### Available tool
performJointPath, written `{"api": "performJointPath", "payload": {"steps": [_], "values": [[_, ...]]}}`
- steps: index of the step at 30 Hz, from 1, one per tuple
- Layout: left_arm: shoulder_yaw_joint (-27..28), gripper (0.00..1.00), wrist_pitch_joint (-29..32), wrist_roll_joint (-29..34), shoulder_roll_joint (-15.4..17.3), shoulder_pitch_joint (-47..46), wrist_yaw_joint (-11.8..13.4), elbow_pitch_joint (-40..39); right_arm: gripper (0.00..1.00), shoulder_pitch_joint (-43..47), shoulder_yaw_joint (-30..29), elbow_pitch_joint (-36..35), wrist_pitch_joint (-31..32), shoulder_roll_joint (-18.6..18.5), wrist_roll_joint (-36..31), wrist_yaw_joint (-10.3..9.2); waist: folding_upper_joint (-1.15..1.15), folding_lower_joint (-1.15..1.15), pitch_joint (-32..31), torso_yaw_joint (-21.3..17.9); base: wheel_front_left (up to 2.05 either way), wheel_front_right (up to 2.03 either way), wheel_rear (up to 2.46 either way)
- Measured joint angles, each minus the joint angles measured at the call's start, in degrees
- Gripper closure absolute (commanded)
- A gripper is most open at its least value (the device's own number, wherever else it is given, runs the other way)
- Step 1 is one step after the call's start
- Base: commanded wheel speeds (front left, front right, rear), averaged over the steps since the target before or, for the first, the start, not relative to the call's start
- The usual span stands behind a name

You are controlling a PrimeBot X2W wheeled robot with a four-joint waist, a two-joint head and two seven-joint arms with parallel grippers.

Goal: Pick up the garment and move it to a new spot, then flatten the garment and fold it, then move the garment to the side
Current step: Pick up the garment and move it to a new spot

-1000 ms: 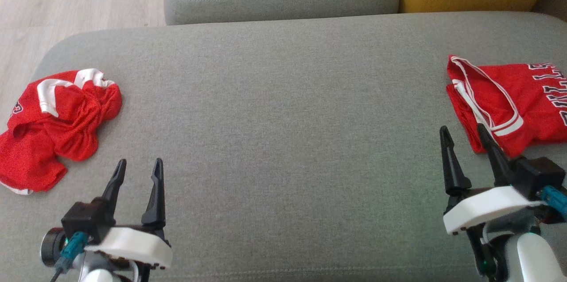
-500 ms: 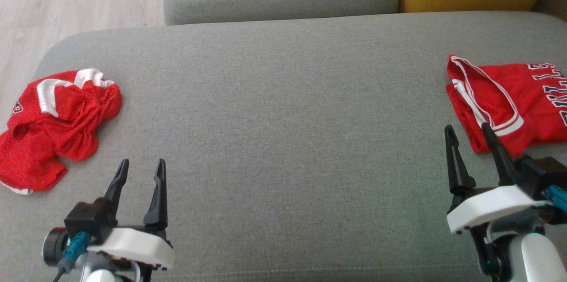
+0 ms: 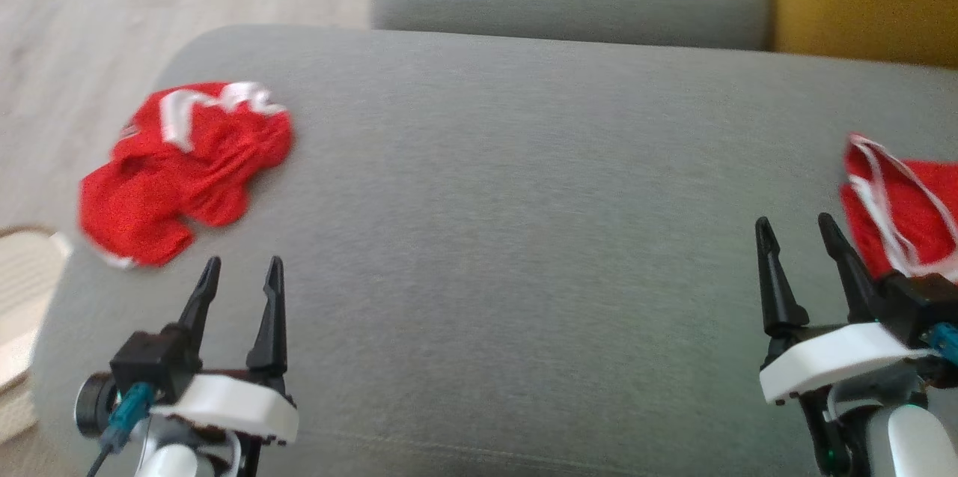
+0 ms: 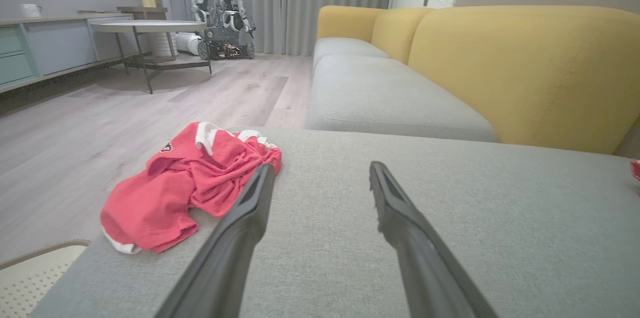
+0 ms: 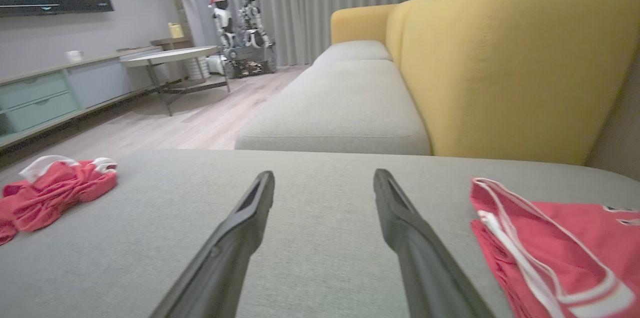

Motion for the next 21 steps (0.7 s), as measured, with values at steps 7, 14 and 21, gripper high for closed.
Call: {"api": "performJointPath", "payload": {"steps": [7,14,21], "values": [[-0.1,0.00,-0.1,0.0,-0.5,-1.9,-1.0,1.6,0.00,0.3,0.2,-1.0,0.8,0.0,0.4,0.01,0.00,0.00,-0.5,7.5,0.00,0.00,0.00],[0.0,0.00,-0.1,0.1,-1.1,-1.9,-1.5,2.0,0.00,0.3,1.1,-1.6,0.8,0.1,0.5,0.00,0.00,0.00,-1.0,12.5,0.00,0.00,0.00],[0.3,0.00,-0.1,0.4,-1.3,-1.9,-2.2,2.2,0.00,0.3,1.6,-1.6,1.0,0.1,0.9,0.00,0.00,0.00,-1.1,14.6,0.00,0.00,0.00]]}}
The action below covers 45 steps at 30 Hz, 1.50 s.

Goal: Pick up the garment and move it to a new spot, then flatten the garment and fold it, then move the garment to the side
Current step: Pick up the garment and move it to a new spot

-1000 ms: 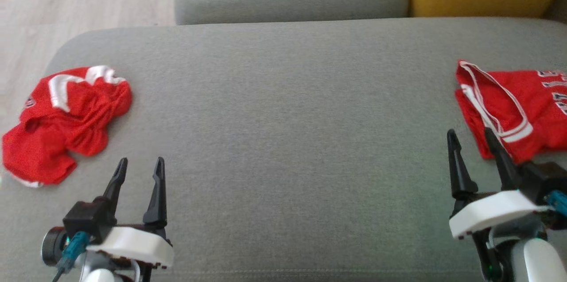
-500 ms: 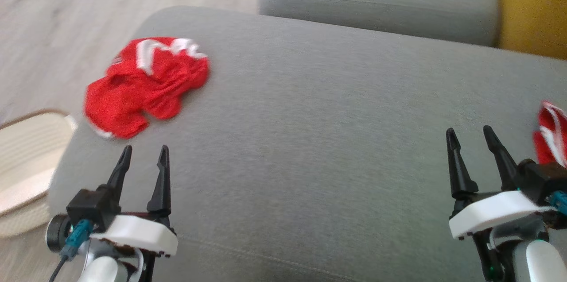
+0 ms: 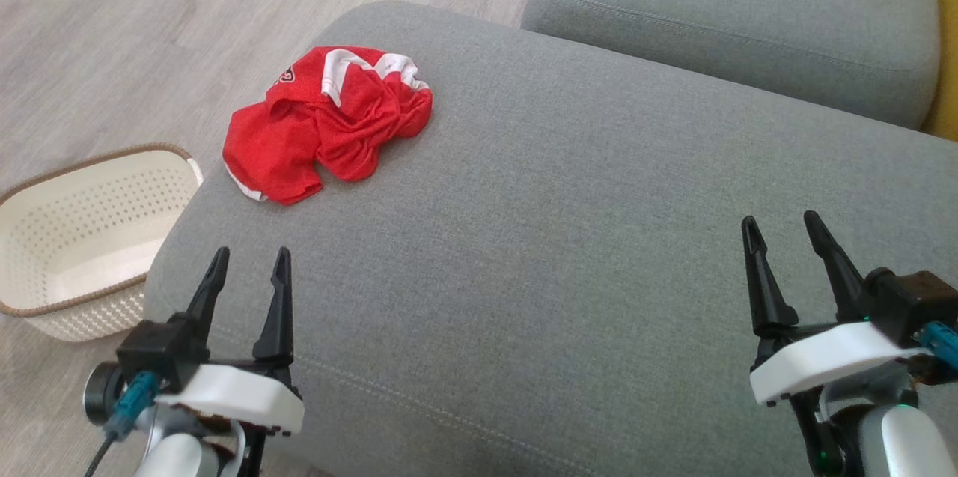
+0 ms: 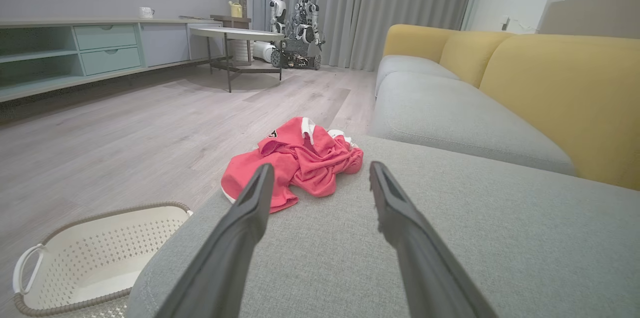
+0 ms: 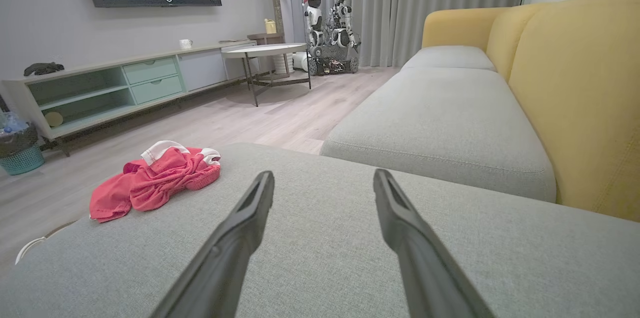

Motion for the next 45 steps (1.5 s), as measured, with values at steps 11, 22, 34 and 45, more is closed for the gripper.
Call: {"api": "performJointPath", "payload": {"steps": [11,22,34,45], "values": [[1.7,0.00,0.0,0.2,0.0,-4.3,-1.0,0.4,0.00,-0.2,0.3,-0.6,0.7,0.0,-0.1,0.00,0.00,0.00,2.4,-0.6,0.00,0.00,0.00],[7.6,0.00,-0.4,-0.4,-0.2,-16.3,-3.3,-1.5,0.00,-6.8,0.8,-5.3,2.8,-0.7,-2.6,0.00,0.00,0.00,11.5,-3.2,0.00,0.00,0.00],[8.0,0.00,0.2,-0.3,-0.7,-38.6,-11.4,24.4,0.00,-12.9,1.4,-6.8,3.6,-2.6,-3.1,0.00,0.00,0.00,22.7,-8.7,0.00,0.00,0.00],[6.7,0.00,8.1,-0.9,1.8,-52.6,-15.0,53.8,0.00,-14.5,1.8,-6.6,3.2,-2.8,-3.0,0.00,0.00,0.01,28.2,-14.1,0.00,0.00,0.00]]}}
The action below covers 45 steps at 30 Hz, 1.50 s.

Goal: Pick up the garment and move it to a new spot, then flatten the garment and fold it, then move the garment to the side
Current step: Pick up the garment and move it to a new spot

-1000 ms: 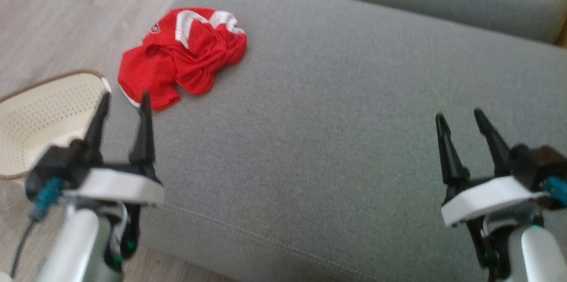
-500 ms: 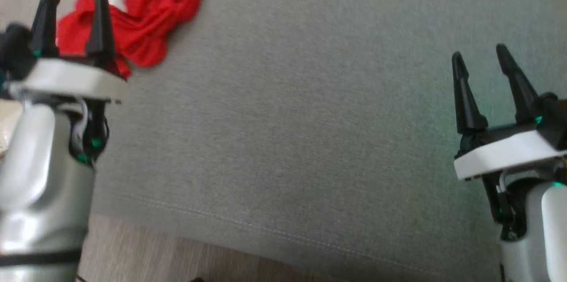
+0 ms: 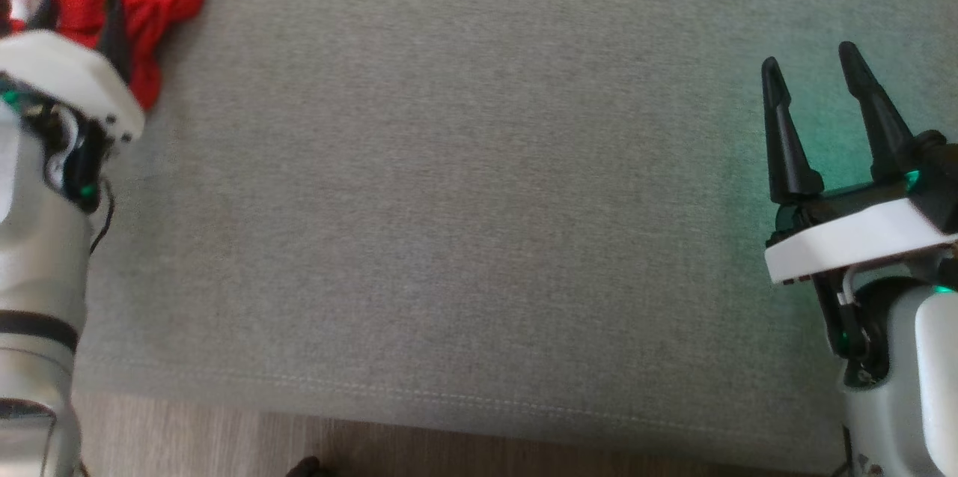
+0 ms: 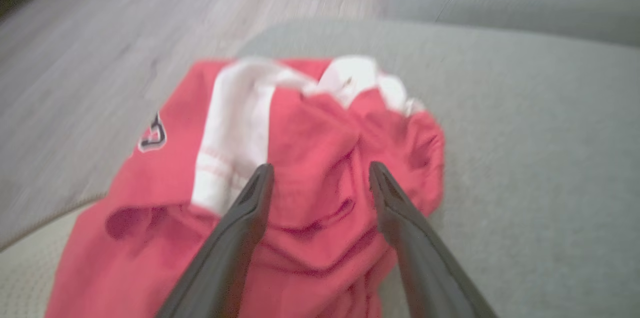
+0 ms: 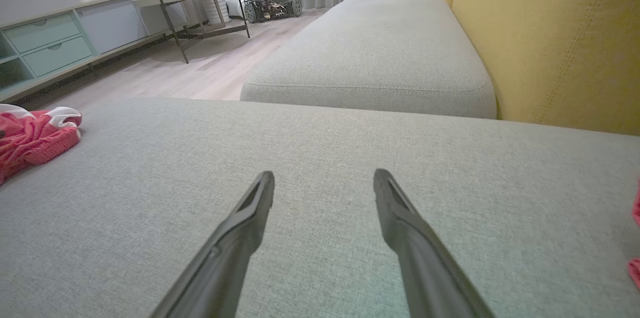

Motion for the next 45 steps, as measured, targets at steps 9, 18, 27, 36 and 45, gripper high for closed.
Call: {"api": "performJointPath", "payload": {"steps": [9,18,27,36,45], "values": [[-1.0,1.00,2.4,-0.3,1.4,-3.0,-1.0,9.8,0.00,-1.1,0.0,0.2,-0.6,0.0,0.1,0.00,0.00,0.00,2.1,-2.4,0.00,0.00,0.00],[-2.7,1.00,-7.7,-1.5,2.0,-3.2,-1.5,6.3,0.00,-1.1,-0.3,1.6,-2.0,0.2,0.2,0.00,0.00,0.00,-0.6,-1.9,0.00,0.00,0.00],[4.7,1.00,-8.4,0.2,4.4,7.0,-1.1,-21.2,0.00,-0.4,-0.8,3.8,-3.8,1.2,1.3,0.00,0.00,-0.01,-6.9,-2.0,0.00,0.00,0.00],[10.0,1.00,-8.5,5.1,1.8,29.4,1.0,-47.4,0.00,4.3,-0.8,5.5,-5.0,2.1,2.7,0.00,0.00,-0.01,-13.6,-4.2,0.00,0.00,0.00],[5.9,1.00,-8.5,8.1,-1.6,43.9,2.2,-64.0,0.00,7.9,-0.8,5.9,-5.3,2.5,4.4,0.00,0.00,-0.01,-17.5,-7.7,0.00,0.00,0.00]]}}
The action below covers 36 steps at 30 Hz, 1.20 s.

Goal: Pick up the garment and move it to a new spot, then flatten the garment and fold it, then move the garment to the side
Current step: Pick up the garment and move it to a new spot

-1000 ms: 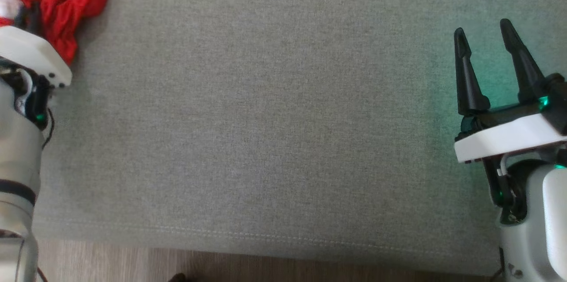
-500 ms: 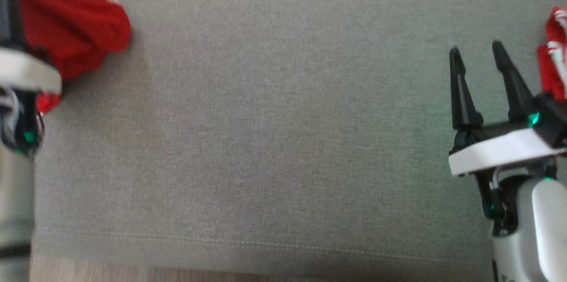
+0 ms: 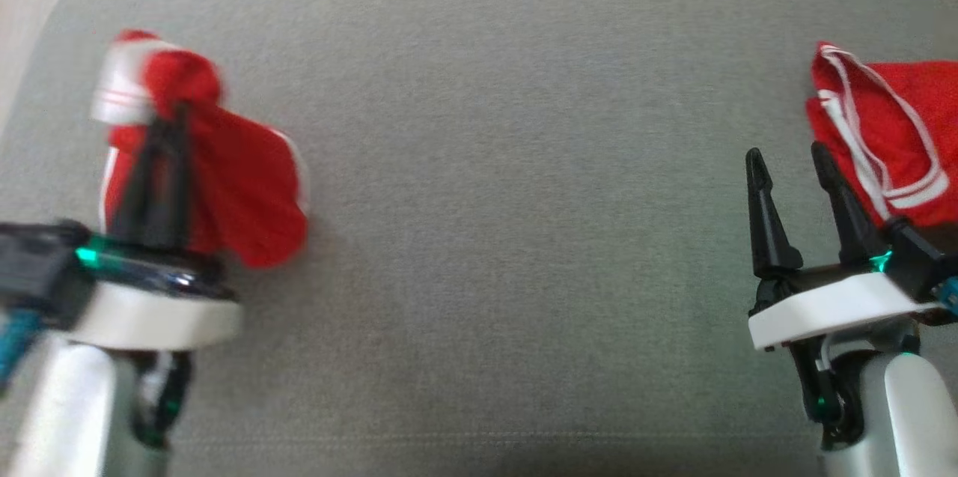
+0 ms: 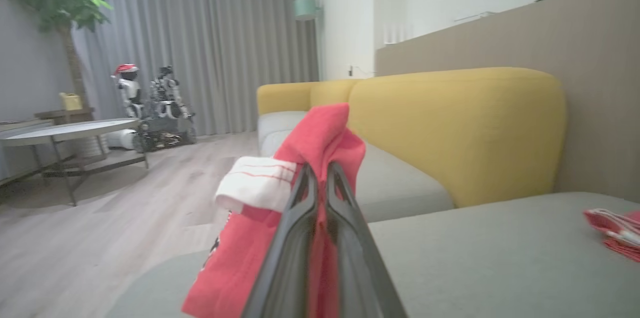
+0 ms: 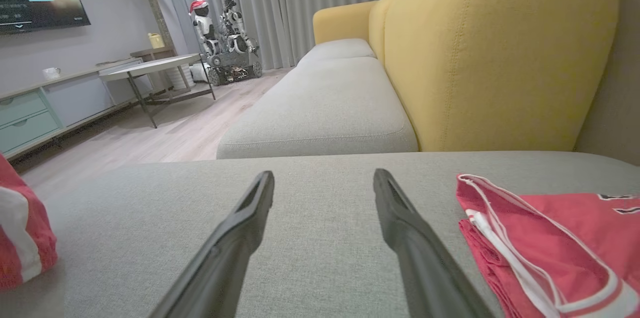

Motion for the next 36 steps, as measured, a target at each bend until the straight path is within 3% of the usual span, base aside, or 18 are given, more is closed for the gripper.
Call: {"api": "performJointPath", "payload": {"steps": [8,19,21,29,30,32,33,36], "values": [[-9.3,1.00,2.3,1.0,-3.2,-1.4,-1.6,1.5,0.00,-0.1,1.9,0.0,0.0,0.1,1.3,0.01,0.00,0.00,0.0,-4.7,0.00,0.00,0.00],[-19.0,1.00,2.3,0.3,-8.8,-12.4,-3.4,18.8,0.00,-0.5,3.1,0.9,-1.3,0.1,3.1,0.00,0.00,0.00,2.5,-12.1,0.00,0.00,0.00],[-22.0,1.00,2.2,0.0,-10.2,-15.8,-3.7,24.9,0.00,-0.9,3.4,1.7,-2.1,0.1,3.8,0.00,0.00,0.00,3.9,-13.8,0.00,0.00,0.00],[-27.9,1.00,1.9,-1.7,-11.8,-22.8,-3.7,37.5,0.00,-3.2,4.8,3.6,-4.3,0.2,5.3,0.00,0.00,0.00,7.0,-17.4,0.00,0.00,0.00],[-28.8,0.93,1.9,-2.6,-12.0,-23.4,-3.7,39.1,0.00,-3.3,5.0,4.0,-4.5,0.2,5.4,0.00,0.00,0.00,7.2,-17.9,0.00,0.00,0.00],[-30.5,0.20,2.5,-4.9,-12.3,-24.3,-3.7,41.8,0.00,-3.4,5.3,4.8,-4.9,0.2,5.9,0.00,0.00,0.00,7.6,-18.7,0.00,0.00,0.00],[-31.3,0.00,2.5,-5.7,-12.4,-24.6,-3.7,42.9,0.00,-3.4,5.3,5.1,-5.1,0.2,5.9,0.00,0.00,0.00,7.7,-19.1,0.00,0.00,0.00],[-32.1,0.00,2.6,-6.7,-12.9,-25.1,-4.1,44.8,0.00,-3.5,5.3,6.0,-5.4,0.2,6.0,0.00,0.00,0.00,7.2,-19.4,0.00,0.00,0.00]]}}
